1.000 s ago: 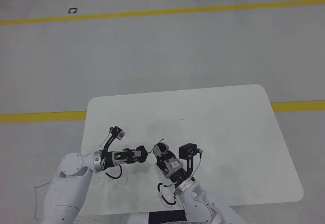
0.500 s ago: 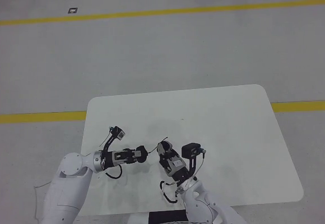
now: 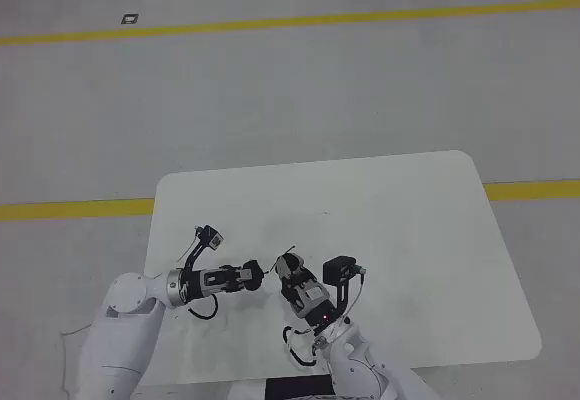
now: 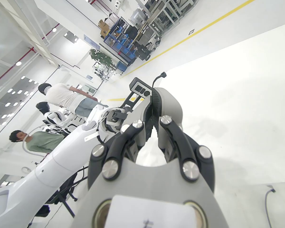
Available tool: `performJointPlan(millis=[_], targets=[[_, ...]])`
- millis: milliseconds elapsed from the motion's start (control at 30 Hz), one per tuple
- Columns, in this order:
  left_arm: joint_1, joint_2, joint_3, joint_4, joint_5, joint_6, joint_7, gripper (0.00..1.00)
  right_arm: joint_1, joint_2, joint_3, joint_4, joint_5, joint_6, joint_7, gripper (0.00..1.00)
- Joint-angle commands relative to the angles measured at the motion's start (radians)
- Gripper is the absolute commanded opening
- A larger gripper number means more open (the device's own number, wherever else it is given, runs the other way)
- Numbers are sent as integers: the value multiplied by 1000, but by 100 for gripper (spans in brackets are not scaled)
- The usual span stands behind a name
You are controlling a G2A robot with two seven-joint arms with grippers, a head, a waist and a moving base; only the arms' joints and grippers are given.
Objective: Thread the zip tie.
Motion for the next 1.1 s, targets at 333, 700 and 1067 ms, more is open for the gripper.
performJointPlan(millis=[333,700,1067], targets=[[0,0,0,0,0,0,0,0,8,2,-10,12,3,9,12,0],[0,0,0,0,0,0,0,0,8,6,-10,3,10,-7,-2,0],[0,0,0,0,0,0,0,0,19,6,-20,18,18,5,12,0]])
